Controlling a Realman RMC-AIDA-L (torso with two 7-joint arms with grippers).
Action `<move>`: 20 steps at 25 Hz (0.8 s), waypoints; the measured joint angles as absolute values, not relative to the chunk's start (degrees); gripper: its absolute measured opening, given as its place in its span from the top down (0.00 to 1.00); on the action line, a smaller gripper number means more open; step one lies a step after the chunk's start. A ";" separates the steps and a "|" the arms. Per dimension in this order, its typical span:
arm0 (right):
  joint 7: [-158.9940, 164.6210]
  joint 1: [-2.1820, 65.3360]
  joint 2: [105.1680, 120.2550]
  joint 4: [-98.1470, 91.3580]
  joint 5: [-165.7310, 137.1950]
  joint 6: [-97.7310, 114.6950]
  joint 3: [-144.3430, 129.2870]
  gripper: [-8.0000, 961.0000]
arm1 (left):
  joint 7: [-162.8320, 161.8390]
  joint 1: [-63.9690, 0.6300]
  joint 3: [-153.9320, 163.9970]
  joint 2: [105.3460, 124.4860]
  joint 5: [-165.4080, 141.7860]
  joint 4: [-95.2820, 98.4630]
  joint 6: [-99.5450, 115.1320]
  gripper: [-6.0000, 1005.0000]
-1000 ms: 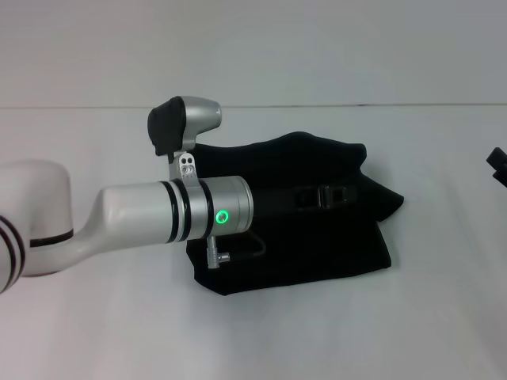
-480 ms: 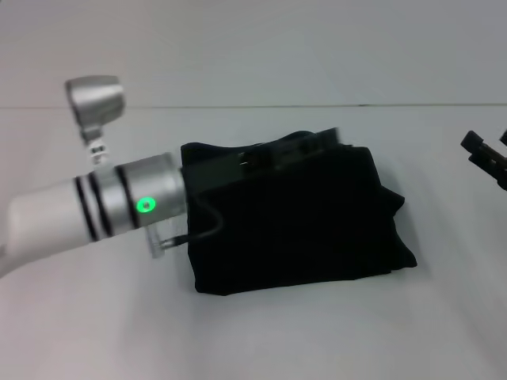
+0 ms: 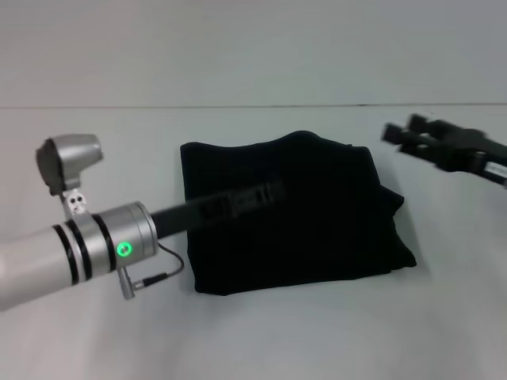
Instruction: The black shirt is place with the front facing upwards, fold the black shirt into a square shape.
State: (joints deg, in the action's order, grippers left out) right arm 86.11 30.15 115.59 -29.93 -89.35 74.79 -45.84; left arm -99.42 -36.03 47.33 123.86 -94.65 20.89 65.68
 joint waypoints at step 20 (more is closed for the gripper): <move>91.27 39.20 119.57 -23.60 -103.33 40.32 -53.31 0.72 | -95.77 -36.57 51.06 124.10 -94.75 19.07 62.80 0.06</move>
